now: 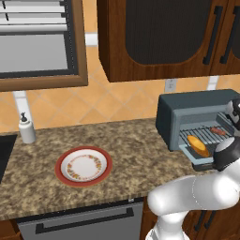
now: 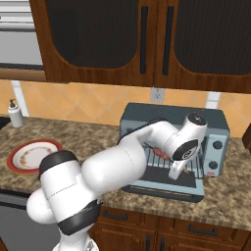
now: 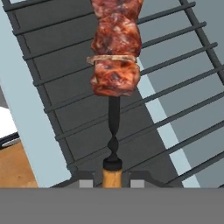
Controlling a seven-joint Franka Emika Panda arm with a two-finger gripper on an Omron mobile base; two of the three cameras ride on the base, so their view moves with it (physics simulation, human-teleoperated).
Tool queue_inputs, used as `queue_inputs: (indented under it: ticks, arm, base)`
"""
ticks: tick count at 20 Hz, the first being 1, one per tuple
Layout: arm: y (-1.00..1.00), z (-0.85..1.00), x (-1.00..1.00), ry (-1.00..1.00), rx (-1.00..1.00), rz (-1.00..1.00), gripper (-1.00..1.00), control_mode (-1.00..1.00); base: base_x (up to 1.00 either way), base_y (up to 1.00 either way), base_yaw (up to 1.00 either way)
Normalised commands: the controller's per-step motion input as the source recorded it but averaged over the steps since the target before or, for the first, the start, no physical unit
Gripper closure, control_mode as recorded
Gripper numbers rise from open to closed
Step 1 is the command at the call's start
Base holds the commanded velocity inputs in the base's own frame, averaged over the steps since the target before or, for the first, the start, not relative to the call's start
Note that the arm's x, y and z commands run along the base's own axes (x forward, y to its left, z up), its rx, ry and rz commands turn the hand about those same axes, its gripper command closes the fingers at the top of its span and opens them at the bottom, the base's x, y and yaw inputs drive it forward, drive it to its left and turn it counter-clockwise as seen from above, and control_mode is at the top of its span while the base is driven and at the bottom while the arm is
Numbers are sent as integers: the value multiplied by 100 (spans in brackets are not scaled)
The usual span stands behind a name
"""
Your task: Pick up the kebab skewer and baguette bread, and place them inside the toaster oven. Close the toaster oven door and start by setting the timer.
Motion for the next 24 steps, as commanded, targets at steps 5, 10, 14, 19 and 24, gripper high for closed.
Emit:
queue_inputs:
  ticks: [5,10,14,19,24]
  arm:
    - [-1,-7,10,0,0,-2,100,-100]
    - [-8,0,28,0,0,-3,100,-100]
    - [-4,-1,14,0,0,-2,100,-100]
    - [0,-13,0,0,0,-1,-100,-100]
    - [0,-13,0,0,0,-1,-100,-100]
  base:
    - [0,0,0]
    - [0,0,0]
    - [0,0,0]
    - [0,0,0]
    - [0,0,0]
